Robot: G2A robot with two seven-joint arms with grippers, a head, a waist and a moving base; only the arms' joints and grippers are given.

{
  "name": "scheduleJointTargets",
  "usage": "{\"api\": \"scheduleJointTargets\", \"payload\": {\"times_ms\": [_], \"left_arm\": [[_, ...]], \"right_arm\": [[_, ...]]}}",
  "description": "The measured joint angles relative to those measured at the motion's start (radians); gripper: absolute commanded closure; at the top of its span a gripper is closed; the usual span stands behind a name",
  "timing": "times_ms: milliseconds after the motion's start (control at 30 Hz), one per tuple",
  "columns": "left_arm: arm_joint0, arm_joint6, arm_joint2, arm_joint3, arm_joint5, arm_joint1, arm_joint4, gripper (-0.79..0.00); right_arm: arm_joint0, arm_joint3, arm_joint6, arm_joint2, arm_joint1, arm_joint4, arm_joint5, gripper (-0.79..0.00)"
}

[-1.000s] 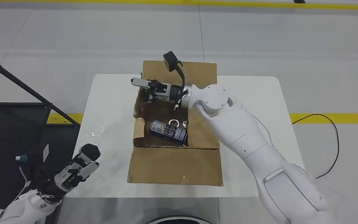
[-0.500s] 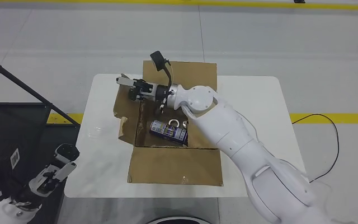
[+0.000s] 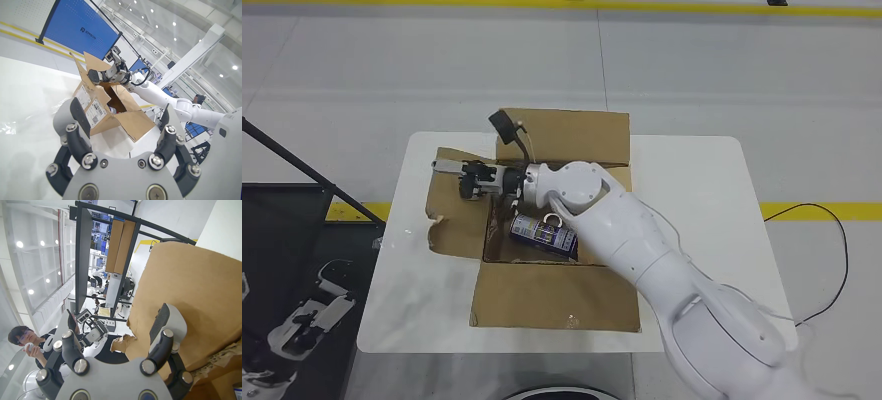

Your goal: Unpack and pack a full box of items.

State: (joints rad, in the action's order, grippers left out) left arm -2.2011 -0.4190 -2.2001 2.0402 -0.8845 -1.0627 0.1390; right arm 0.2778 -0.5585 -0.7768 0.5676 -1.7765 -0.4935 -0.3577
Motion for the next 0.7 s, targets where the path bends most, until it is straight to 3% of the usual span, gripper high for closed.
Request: {"api": "scheduleJointTargets", "payload": {"times_ms": [700], "left_arm": [[0.025,-0.035,0.004,-0.005,0.004,-0.011,0.021,-0.785]], "right_arm": [[-0.013,0.131,-0.059,0.016,-0.076,0.022,-0.01,-0.785]]}}
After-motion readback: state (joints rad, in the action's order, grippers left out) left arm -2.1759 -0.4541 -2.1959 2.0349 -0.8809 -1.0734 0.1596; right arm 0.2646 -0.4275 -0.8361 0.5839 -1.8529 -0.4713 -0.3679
